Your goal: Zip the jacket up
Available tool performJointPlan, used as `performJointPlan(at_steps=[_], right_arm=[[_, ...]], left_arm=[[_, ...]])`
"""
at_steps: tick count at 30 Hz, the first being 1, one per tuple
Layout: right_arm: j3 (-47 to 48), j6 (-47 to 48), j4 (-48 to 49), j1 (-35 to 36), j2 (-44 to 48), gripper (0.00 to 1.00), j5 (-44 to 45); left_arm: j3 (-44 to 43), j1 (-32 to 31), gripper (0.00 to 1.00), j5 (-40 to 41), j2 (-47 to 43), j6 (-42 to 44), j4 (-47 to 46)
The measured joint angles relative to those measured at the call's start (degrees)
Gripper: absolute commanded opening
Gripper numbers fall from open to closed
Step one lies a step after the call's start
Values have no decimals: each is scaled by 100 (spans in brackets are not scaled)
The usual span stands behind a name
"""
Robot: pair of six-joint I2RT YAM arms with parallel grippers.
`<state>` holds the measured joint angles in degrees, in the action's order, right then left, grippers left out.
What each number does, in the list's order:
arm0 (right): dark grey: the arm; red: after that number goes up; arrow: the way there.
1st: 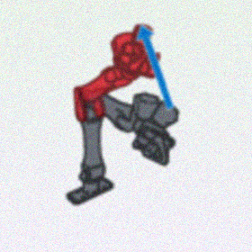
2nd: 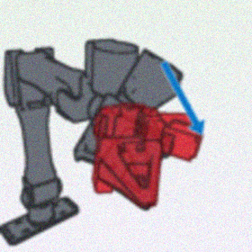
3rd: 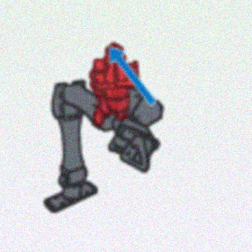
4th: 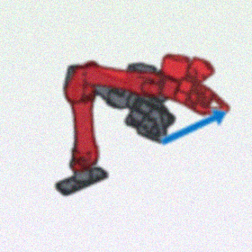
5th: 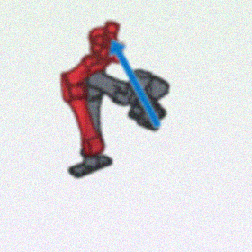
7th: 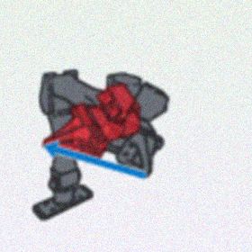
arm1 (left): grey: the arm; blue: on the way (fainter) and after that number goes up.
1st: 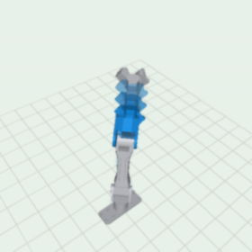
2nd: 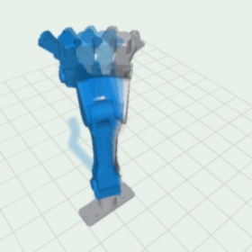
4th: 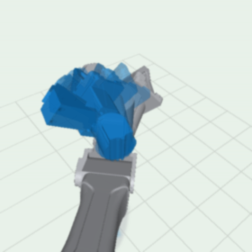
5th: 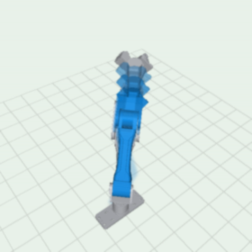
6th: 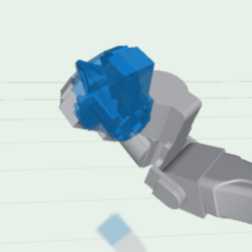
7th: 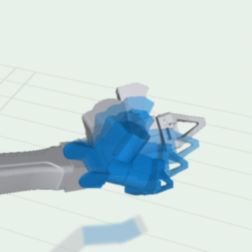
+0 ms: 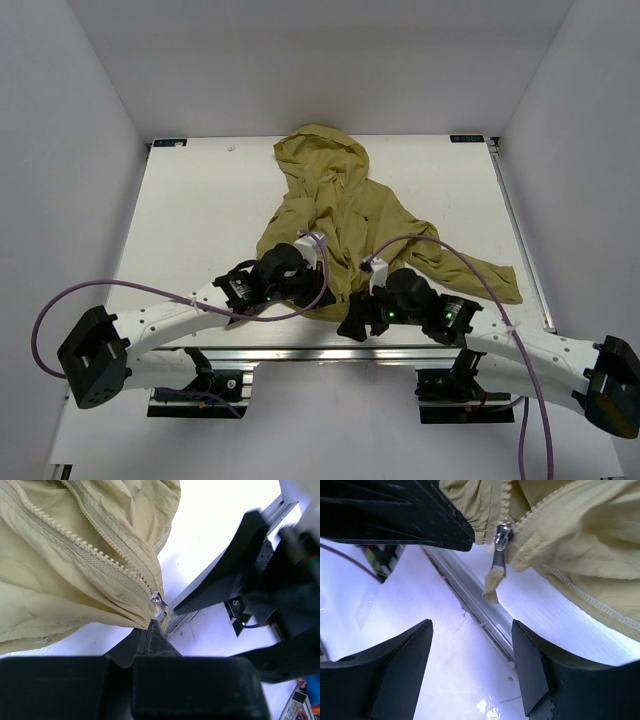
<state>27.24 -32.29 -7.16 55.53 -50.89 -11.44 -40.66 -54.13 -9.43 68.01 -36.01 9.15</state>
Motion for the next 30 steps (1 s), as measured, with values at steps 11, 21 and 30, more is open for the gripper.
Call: performJointPlan(at_steps=[11,21,30], right_arm=[[0,-391,402,623,-671,62,1473],[0,-195,918,638,-813,17,1478],[2,-105,1014,638,-872,0,1401]], left_arm=[[26,0,0,-55,0,-155,-24],[70,0,0,-94,17,-262,-42],[70,0,0,-118,90,-284,4]])
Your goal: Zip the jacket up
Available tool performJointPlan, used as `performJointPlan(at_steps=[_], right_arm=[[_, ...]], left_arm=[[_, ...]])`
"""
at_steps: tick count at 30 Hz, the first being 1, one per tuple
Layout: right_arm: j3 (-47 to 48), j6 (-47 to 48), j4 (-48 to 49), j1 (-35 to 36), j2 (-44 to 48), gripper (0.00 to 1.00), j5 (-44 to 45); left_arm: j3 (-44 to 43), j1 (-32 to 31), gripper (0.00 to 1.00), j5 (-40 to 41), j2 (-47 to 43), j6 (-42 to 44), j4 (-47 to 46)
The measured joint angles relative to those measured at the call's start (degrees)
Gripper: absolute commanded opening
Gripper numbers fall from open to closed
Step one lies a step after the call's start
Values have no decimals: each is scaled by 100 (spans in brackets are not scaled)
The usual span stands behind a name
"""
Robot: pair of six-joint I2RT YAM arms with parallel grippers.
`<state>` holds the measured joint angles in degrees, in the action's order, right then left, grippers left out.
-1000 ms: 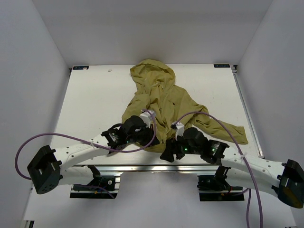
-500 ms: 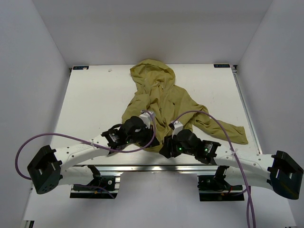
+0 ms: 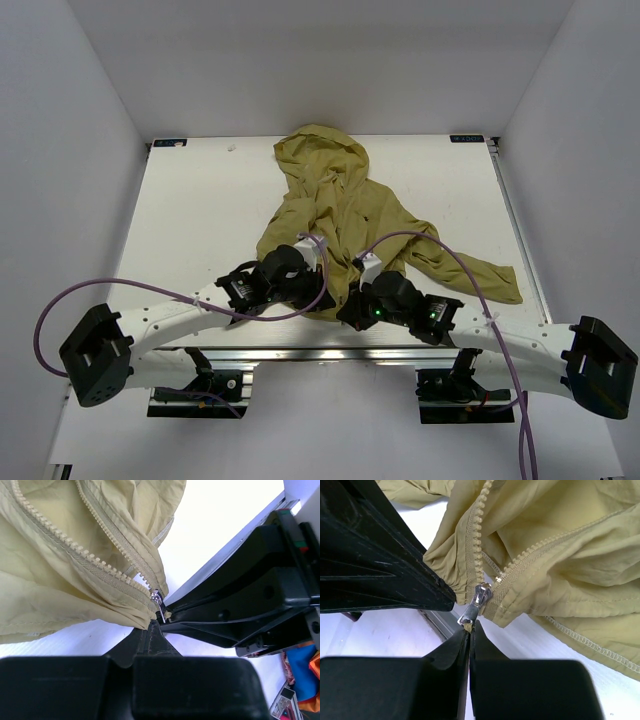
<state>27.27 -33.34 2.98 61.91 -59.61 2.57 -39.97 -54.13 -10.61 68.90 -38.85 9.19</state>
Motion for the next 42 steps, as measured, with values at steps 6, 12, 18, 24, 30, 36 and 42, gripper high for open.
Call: performJointPlan(at_steps=[6,12,18,24,30,36,42], right_arm=[[184,122,-245,0,4,0,-42],[942,271,-1038,-11,-122,0,-225],[1436,627,-1849,-120,-442,0,-385],[1622,647,-2116,-540,-461,0,-640],[1676,369,-1939,-1165,-621,0,-1499],[2081,341,-2153,-1517,-1152,0,-2063],[2461,468,-2656,-1674,-1191,0,-2149]], left_arm=[[-4,0,0,2,46,9,289],[-4,0,0,-50,59,70,516],[-15,0,0,-142,11,155,658],[-101,0,0,-286,-105,201,837],[-120,7,0,-468,-131,205,839],[-116,50,0,-498,-114,240,876],[-31,63,0,-514,-122,129,693]])
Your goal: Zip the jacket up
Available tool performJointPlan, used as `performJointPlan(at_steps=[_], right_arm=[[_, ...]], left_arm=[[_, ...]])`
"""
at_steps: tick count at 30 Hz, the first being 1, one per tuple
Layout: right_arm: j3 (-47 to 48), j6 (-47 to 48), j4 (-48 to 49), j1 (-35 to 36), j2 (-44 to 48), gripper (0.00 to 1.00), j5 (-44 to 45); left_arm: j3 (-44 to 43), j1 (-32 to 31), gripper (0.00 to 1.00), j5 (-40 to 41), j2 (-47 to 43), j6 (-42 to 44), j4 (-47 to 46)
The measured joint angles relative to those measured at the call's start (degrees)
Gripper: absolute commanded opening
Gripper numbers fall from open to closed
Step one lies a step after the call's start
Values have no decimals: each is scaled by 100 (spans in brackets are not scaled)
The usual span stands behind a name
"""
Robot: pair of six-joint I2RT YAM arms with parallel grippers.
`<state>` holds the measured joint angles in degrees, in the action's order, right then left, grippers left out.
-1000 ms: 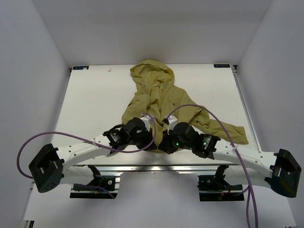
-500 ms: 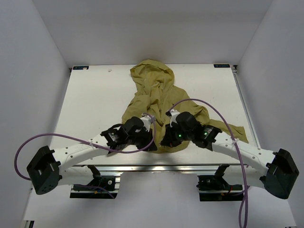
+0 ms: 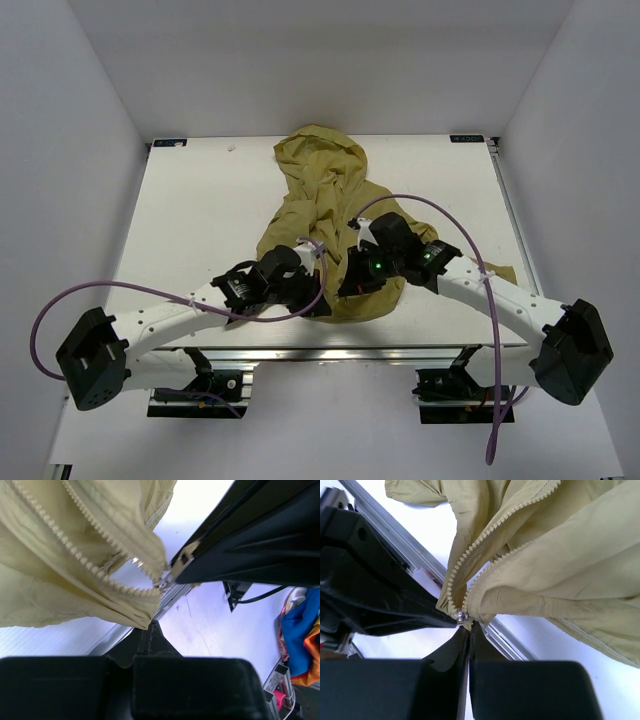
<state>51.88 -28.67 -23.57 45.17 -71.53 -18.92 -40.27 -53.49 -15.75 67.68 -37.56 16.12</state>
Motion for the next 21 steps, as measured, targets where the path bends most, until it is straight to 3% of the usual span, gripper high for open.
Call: performJointPlan(at_steps=[6,10,13,14,15,18,21], right_arm=[[555,186,-525,-214,-232,0,96],[1080,837,-431,-627,-330,0,457],[1292,1445,-326,-684,-396,0,0],[1261,1611,-295,-662,-398,0,-293],[1204,1718,-275,-645,-398,0,-511],[1029,1895,-343,-603,-461,0,-1141],[981,1873,-417,-597,-520,0,-1493]], left_arm=[[184,15,0,-46,-111,-173,-48],[649,-74,0,-273,-240,-260,1078],[675,-103,3,-201,-271,-297,1740],[573,-103,15,-61,-306,-289,1950],[450,-103,49,46,-343,-238,2050],[-39,-103,97,420,-518,-22,2087],[-503,-105,98,1016,-782,334,1939]])
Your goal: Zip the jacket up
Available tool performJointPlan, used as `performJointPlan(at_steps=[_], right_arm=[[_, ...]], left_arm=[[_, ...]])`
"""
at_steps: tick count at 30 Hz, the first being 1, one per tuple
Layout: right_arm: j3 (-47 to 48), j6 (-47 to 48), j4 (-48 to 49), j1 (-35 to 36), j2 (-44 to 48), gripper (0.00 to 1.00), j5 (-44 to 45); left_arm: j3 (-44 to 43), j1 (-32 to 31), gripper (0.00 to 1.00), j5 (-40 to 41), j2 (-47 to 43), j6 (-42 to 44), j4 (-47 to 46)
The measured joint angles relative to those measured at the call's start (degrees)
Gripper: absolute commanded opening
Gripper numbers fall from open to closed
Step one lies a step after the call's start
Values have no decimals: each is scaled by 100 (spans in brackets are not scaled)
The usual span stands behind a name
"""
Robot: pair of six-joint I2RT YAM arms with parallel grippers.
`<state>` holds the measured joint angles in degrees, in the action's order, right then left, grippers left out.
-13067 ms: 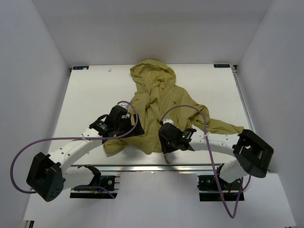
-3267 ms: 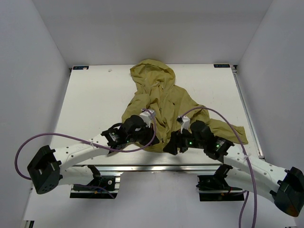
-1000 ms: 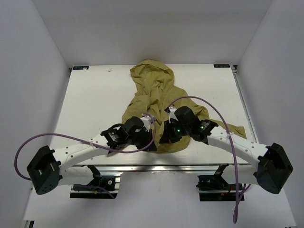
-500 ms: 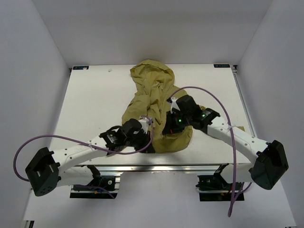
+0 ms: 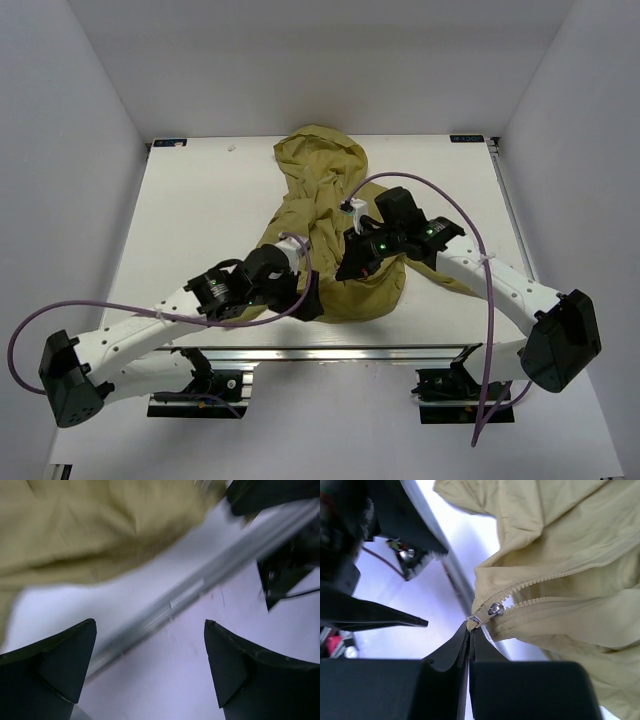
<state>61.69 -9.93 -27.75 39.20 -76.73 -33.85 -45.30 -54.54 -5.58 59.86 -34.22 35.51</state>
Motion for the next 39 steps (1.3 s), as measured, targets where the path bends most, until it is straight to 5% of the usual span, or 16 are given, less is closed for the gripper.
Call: performJointPlan(at_steps=[15,33,37,39], right_arm=[[1095,-861,-715,-531,-717,0,-946],[1825,-1362,-946,-935,-1075,0,-1460],[1825,-1370,-946,-935,-1082,0,-1550],[1825,-1370,-946,-935,-1082,0,-1587]], left_arm=[[-181,-245,98,2374,-592,2406,-1683],[-321,-522,93,2647,299,4113,-2837],[-341,-522,81,2730,577,4356,-3023],[-352,-522,59,2754,691,4448,-3086]])
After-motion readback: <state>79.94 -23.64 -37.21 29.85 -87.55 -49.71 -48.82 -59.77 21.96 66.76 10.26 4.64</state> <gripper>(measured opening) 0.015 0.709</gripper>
